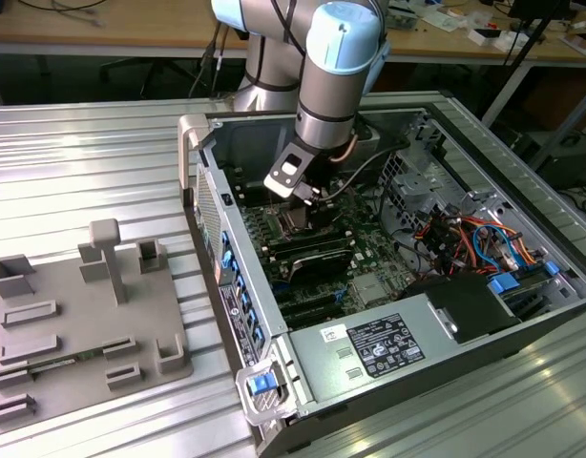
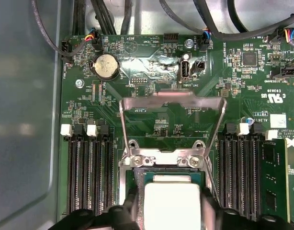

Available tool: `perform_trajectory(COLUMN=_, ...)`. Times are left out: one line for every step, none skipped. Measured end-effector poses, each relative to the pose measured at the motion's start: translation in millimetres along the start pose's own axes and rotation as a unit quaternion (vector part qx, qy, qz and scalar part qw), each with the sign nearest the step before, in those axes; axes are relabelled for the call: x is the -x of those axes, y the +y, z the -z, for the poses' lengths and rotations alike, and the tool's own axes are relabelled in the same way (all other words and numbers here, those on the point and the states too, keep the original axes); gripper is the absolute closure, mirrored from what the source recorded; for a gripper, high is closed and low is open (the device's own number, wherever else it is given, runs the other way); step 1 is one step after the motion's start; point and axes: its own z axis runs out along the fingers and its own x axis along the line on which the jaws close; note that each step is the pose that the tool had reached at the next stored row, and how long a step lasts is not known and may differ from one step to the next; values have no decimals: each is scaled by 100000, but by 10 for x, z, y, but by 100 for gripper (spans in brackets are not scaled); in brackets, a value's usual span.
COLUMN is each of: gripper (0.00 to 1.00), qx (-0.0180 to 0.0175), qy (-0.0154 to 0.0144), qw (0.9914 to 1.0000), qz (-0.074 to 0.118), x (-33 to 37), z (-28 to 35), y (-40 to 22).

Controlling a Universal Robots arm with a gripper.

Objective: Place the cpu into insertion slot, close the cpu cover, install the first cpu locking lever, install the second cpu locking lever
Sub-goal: 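Place the cpu into insertion slot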

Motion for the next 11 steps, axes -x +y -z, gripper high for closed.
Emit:
perform_trajectory(gripper=40, qx=-30, qy=-32, qw=100000, qz=1, x=1, z=1, y=-1)
perform_trajectory(gripper=33, qx=-52, qy=-71, qw=100000, qz=-3, x=2, z=4, y=-2)
perform_trajectory(gripper=33, qx=-65, qy=-81, qw=100000, qz=-9, x=2, z=5, y=-3)
perform_trajectory(gripper=33, qx=-67, qy=-86, qw=100000, qz=-10, x=2, z=6, y=-3)
perform_trajectory(gripper=33, qx=-67, qy=-81, qw=100000, qz=20, x=2, z=10, y=-3)
perform_trajectory(gripper=33, qx=-68, qy=-85, qw=100000, qz=23, x=3, z=40, y=0)
perform_trajectory(gripper=33, qx=-67, qy=-84, qw=100000, qz=21, x=3, z=54, y=0)
perform_trajectory(gripper=33, qx=-58, qy=-75, qw=100000, qz=20, x=3, z=54, y=1)
perform_trajectory(gripper=34, qx=-62, qy=-80, qw=100000, qz=24, x=3, z=55, y=1)
perform_trajectory(gripper=41, qx=-75, qy=-88, qw=100000, qz=21, x=4, z=56, y=0)
perform_trajectory(gripper=41, qx=-75, qy=-89, qw=100000, qz=22, x=3, z=57, y=0)
